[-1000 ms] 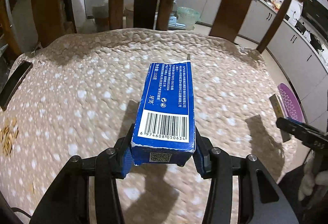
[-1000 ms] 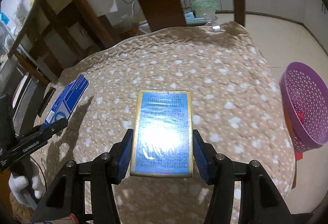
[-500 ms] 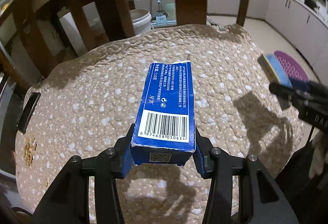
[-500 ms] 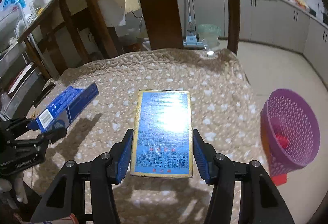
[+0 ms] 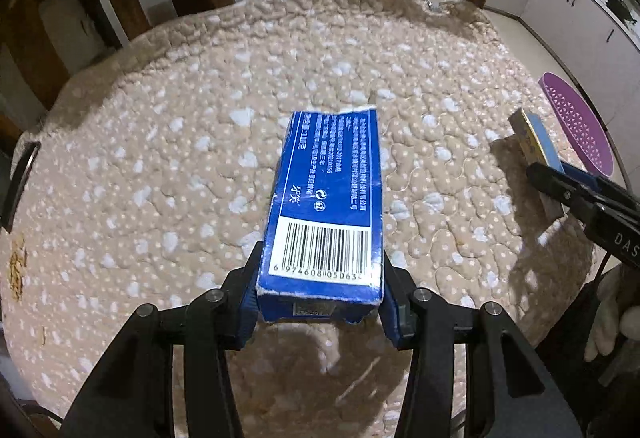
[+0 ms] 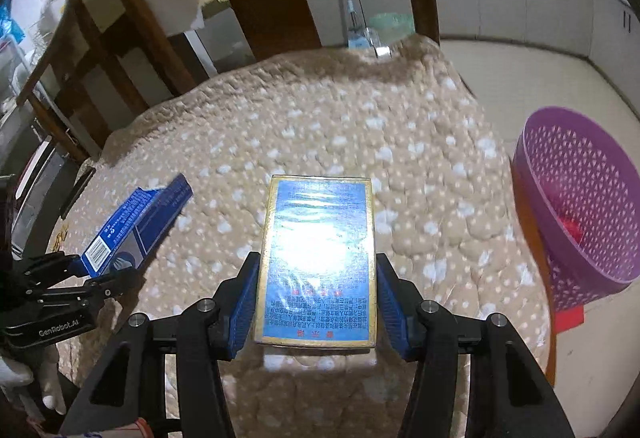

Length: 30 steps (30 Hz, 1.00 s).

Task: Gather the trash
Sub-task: 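Lift the blue toothpaste box and blue card box above the bed cover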

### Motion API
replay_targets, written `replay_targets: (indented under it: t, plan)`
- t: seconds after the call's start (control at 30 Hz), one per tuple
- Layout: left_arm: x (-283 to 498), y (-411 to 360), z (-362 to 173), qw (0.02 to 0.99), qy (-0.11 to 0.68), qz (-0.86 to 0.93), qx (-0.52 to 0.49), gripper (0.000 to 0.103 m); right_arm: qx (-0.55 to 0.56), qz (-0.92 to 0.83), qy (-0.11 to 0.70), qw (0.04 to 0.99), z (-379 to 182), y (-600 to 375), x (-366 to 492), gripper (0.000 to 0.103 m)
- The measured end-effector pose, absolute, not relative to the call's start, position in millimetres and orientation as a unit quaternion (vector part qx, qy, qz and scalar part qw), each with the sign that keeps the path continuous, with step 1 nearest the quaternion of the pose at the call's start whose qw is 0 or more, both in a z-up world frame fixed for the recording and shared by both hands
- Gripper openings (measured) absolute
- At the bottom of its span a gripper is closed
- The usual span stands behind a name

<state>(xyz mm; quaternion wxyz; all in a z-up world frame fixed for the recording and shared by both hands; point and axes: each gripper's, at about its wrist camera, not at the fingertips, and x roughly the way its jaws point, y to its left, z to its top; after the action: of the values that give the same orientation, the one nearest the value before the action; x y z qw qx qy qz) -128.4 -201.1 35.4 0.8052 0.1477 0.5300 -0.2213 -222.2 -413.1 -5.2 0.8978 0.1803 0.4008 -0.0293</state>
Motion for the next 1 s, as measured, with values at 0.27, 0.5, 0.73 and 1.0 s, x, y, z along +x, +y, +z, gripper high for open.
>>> replay_targets:
  t: [0.27, 0.5, 0.73, 1.0]
  plan:
    - [-116.0, -215.2, 25.9, 0.805, 0.529, -0.212, 0.167, 0.062, 0.192, -0.031, 0.403, 0.894, -9.5, -415.6, -219.5, 0.061]
    - [-118.6, -211.5, 35.4, 0.814, 0.517, -0.206, 0.164, 0.045, 0.153, -0.040, 0.399, 0.903, -6.3, -405.6, -221.4, 0.060]
    - [-129.7, -218.0, 62.3, 0.836, 0.472, -0.207, 0.188, 0.045, 0.142, -0.046, 0.374, 0.915, 5.2, -402.2, -230.0, 0.060]
    - [-153.3, -235.8, 73.8, 0.843, 0.434, -0.220, 0.230, 0.045, 0.153, -0.055, 0.355, 0.921, 15.7, -408.5, -239.2, 0.060]
